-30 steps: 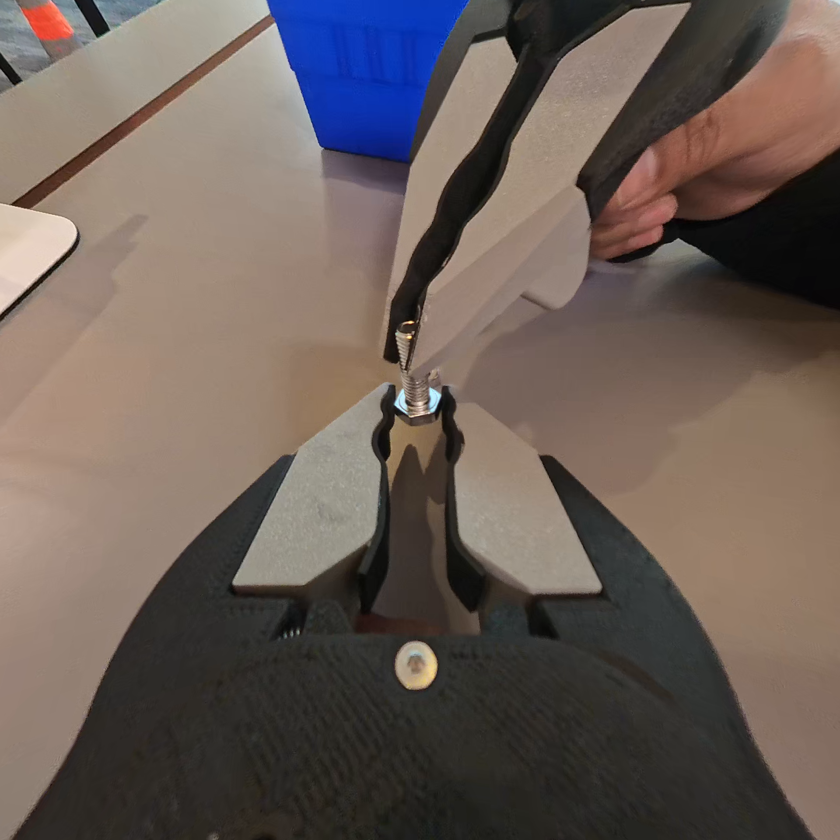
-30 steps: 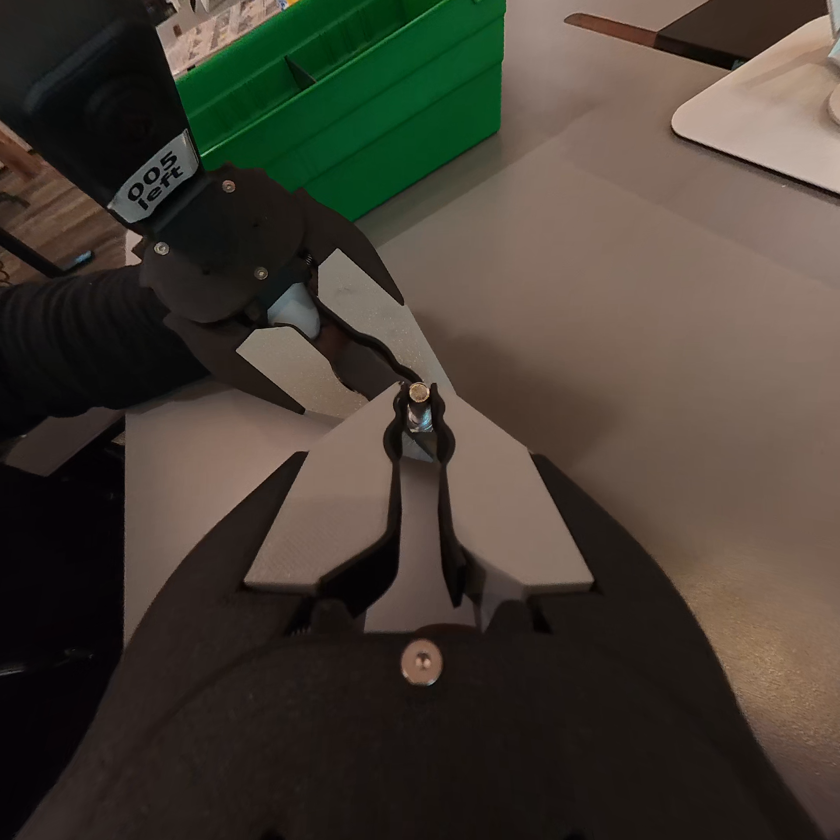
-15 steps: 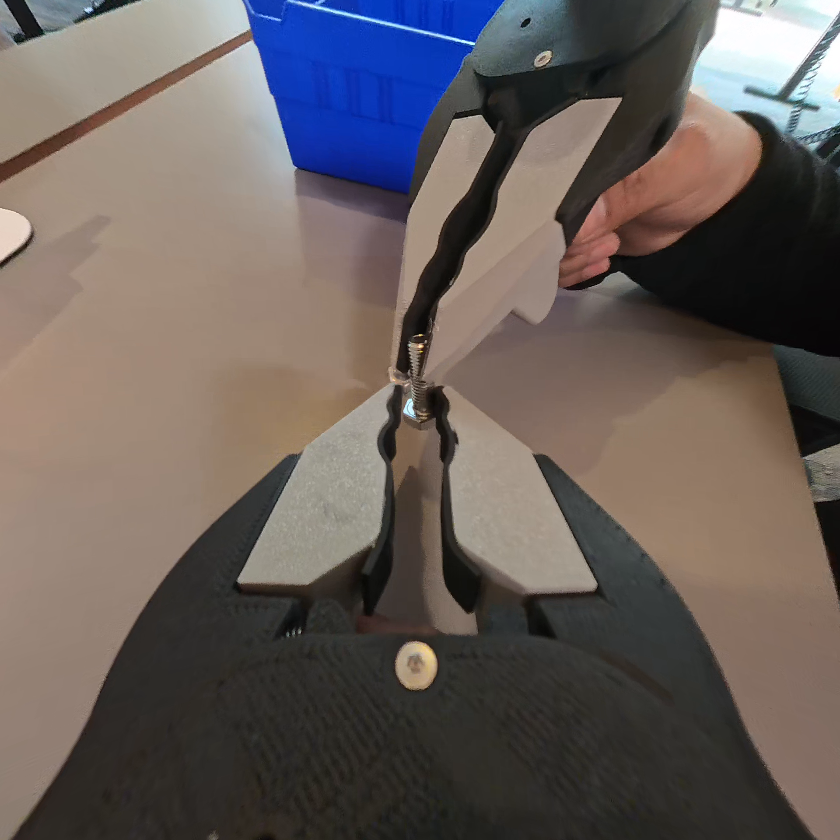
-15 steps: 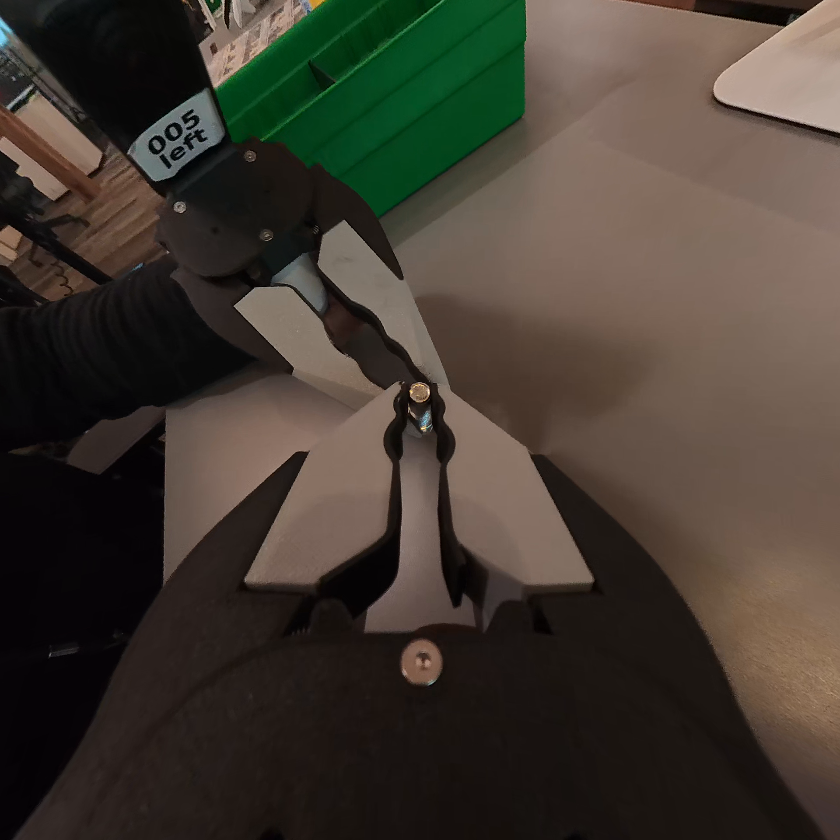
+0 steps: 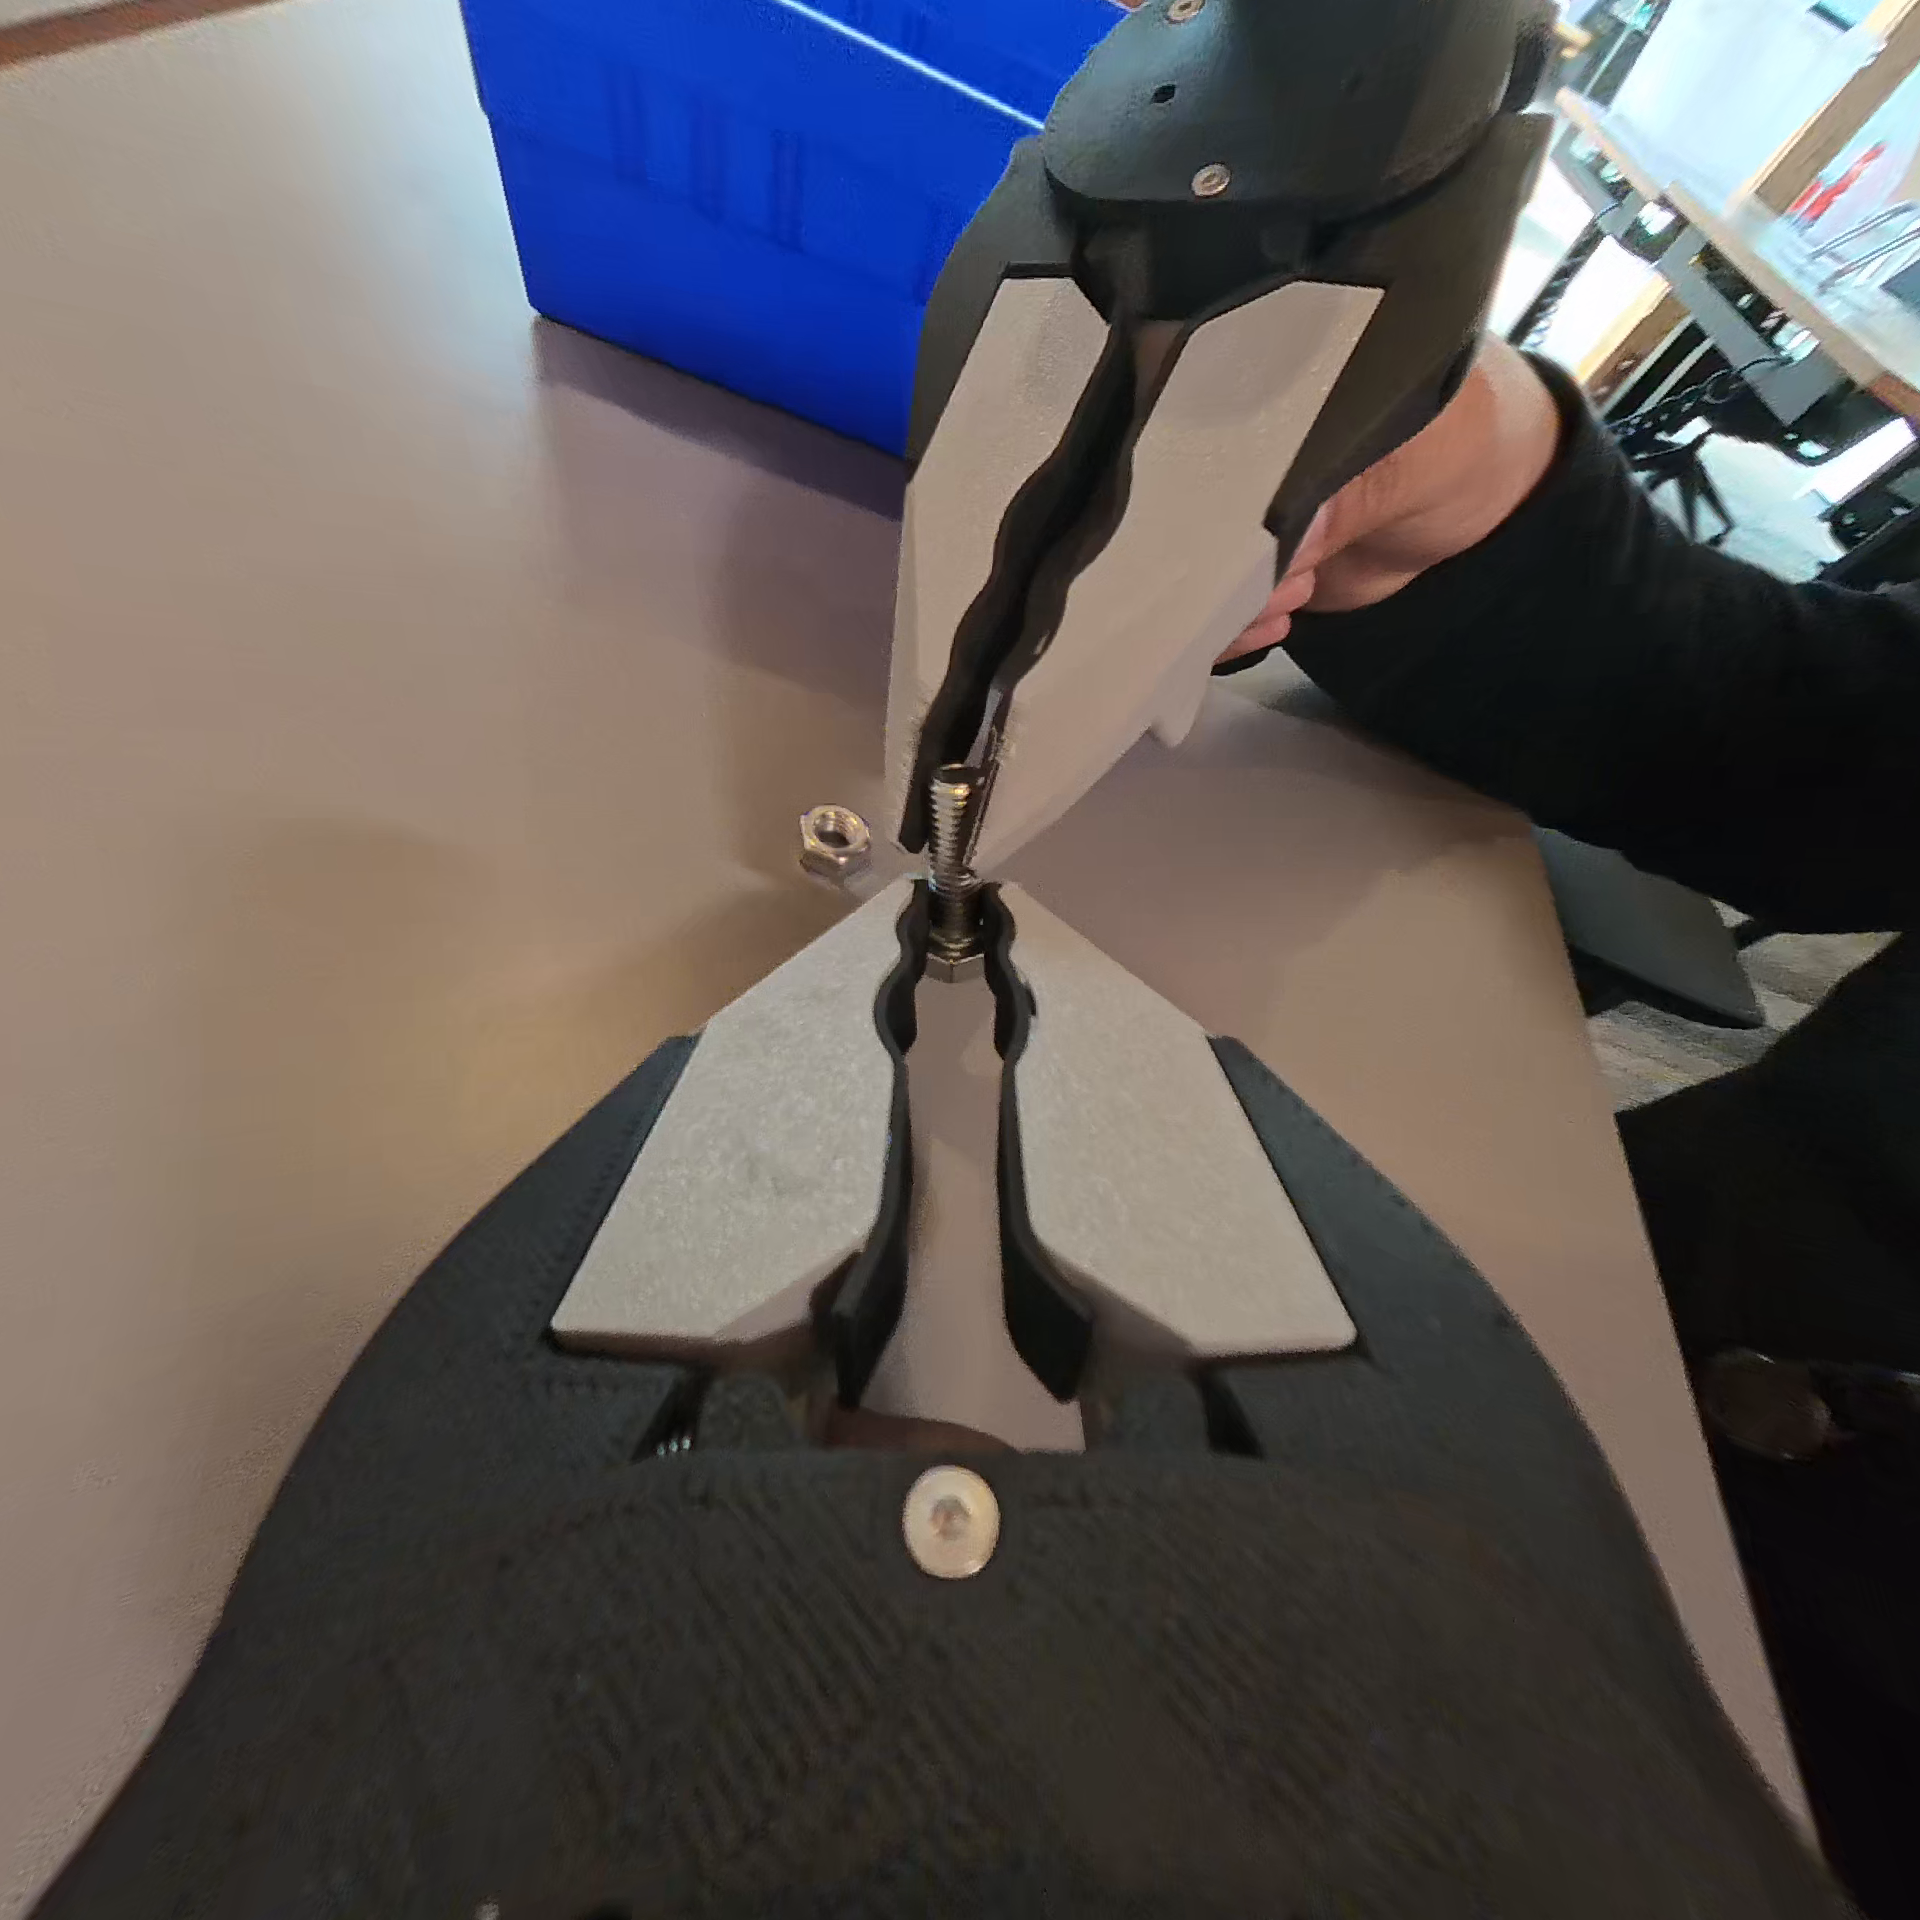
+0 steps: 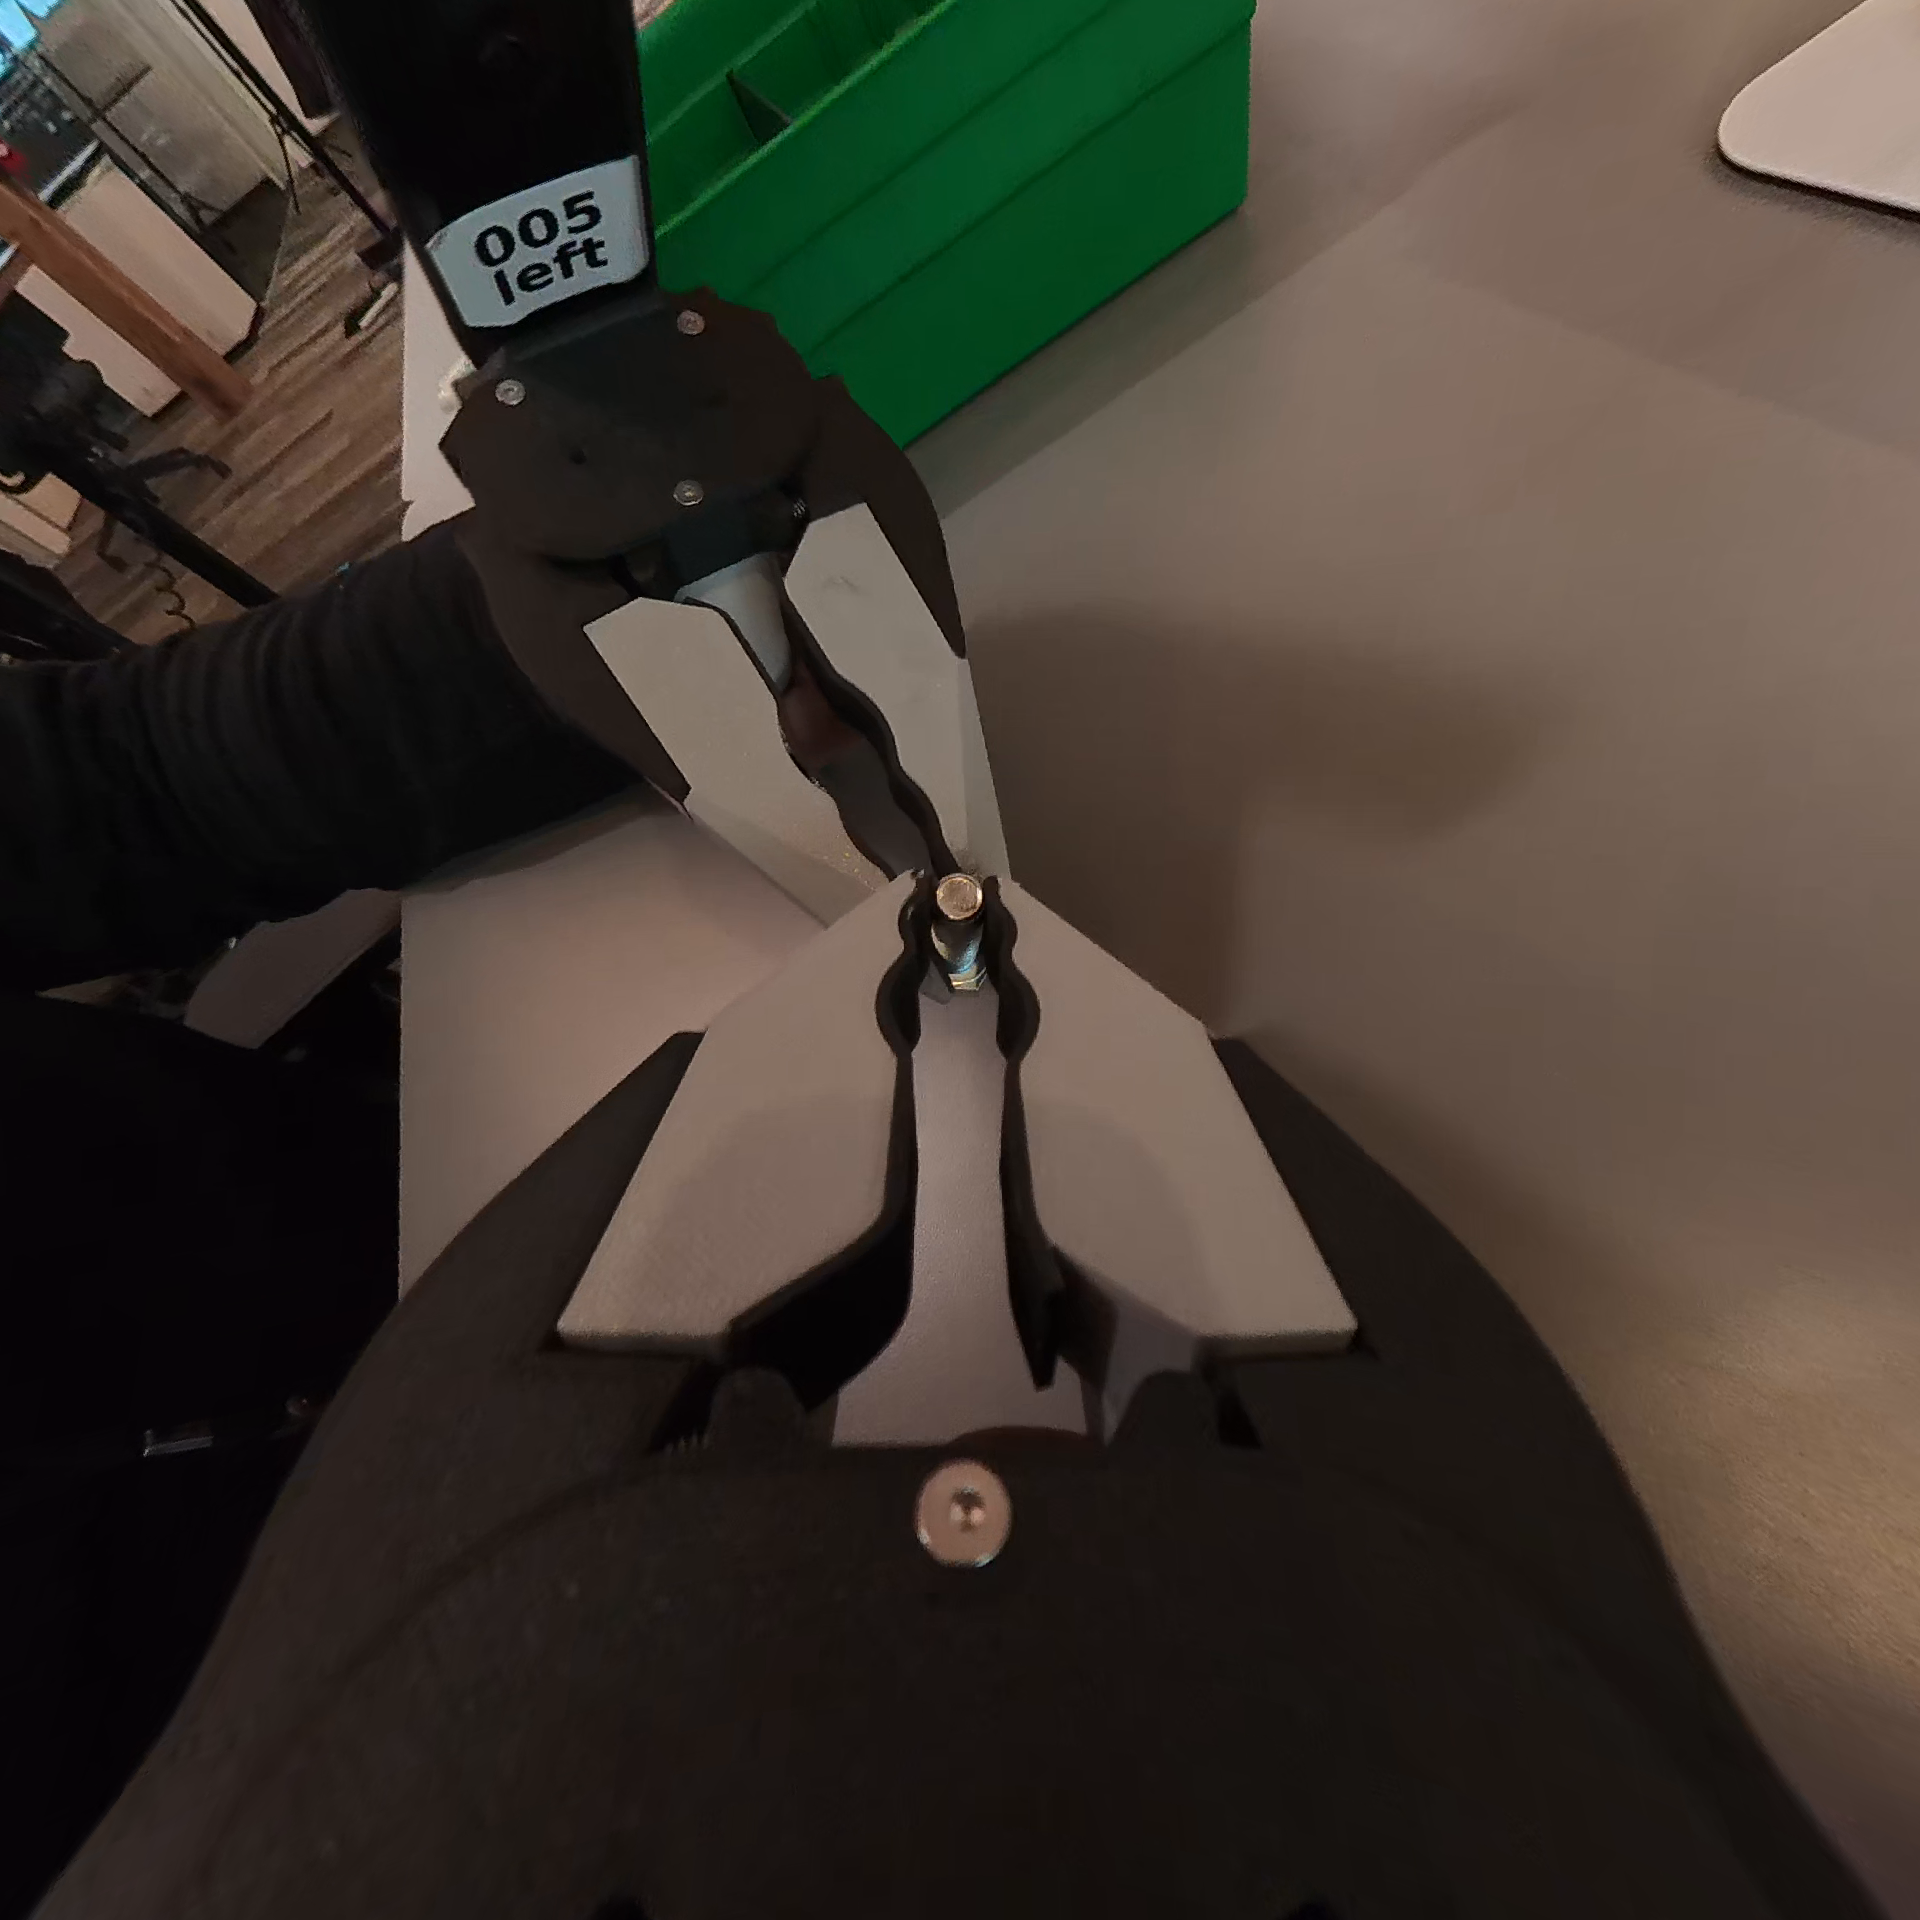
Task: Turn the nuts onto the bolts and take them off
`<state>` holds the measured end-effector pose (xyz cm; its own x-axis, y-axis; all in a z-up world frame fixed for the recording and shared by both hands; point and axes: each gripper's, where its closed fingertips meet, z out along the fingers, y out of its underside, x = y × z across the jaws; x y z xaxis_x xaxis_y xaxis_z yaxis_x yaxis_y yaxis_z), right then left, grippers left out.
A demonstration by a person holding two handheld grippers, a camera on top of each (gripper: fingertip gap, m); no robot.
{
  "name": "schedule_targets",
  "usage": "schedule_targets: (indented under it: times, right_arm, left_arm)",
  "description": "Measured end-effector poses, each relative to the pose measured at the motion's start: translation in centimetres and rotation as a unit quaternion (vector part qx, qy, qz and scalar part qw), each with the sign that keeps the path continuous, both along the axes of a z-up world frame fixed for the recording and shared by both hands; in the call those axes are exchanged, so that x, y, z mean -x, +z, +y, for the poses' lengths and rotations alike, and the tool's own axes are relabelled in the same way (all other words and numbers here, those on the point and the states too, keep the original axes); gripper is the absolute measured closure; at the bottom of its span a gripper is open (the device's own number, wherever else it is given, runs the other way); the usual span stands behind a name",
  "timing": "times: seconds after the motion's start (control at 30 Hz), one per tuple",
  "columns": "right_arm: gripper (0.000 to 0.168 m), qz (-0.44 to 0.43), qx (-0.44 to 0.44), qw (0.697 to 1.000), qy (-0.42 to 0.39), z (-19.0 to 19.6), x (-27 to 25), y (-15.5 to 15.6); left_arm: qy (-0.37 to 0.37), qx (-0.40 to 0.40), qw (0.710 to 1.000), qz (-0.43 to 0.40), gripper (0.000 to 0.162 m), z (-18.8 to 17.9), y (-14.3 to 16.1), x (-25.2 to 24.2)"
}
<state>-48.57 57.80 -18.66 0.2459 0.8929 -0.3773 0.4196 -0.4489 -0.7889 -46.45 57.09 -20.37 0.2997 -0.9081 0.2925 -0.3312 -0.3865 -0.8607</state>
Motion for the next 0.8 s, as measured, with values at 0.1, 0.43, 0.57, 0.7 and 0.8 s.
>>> schedule_targets:
  times: [0.1, 0.43, 0.57, 0.7, 0.8]
  right_arm:
    - [0.162, -0.001, 0.002, 1.000, 0.005, -0.2, 0.1, 0.0]
    - [0.162, -0.002, -0.022, 1.000, 0.012, -0.2, -0.1, 0.3]
    - [0.155, 0.030, -0.038, 0.999, -0.019, 1.1, -0.7, 1.7]
    - [0.149, -0.058, -0.066, 0.994, -0.059, 2.9, -2.8, -0.4]
    - [0.147, -0.131, -0.085, 0.986, -0.061, 3.4, -4.0, -2.3]
  left_arm:
    - [-0.003, 0.011, 1.000, 0.002, 0.155, -0.2, -0.1, 0.0]
    - [0.008, -0.015, 1.000, 0.003, 0.155, 0.0, 0.2, -0.2]
    - [0.037, -0.048, 0.998, -0.008, 0.155, 1.2, 0.8, 0.2]
    - [0.056, -0.078, 0.994, -0.041, 0.155, 2.3, 2.0, 1.0]
    - [0.065, -0.100, 0.991, -0.067, 0.155, 2.8, 2.9, 1.6]
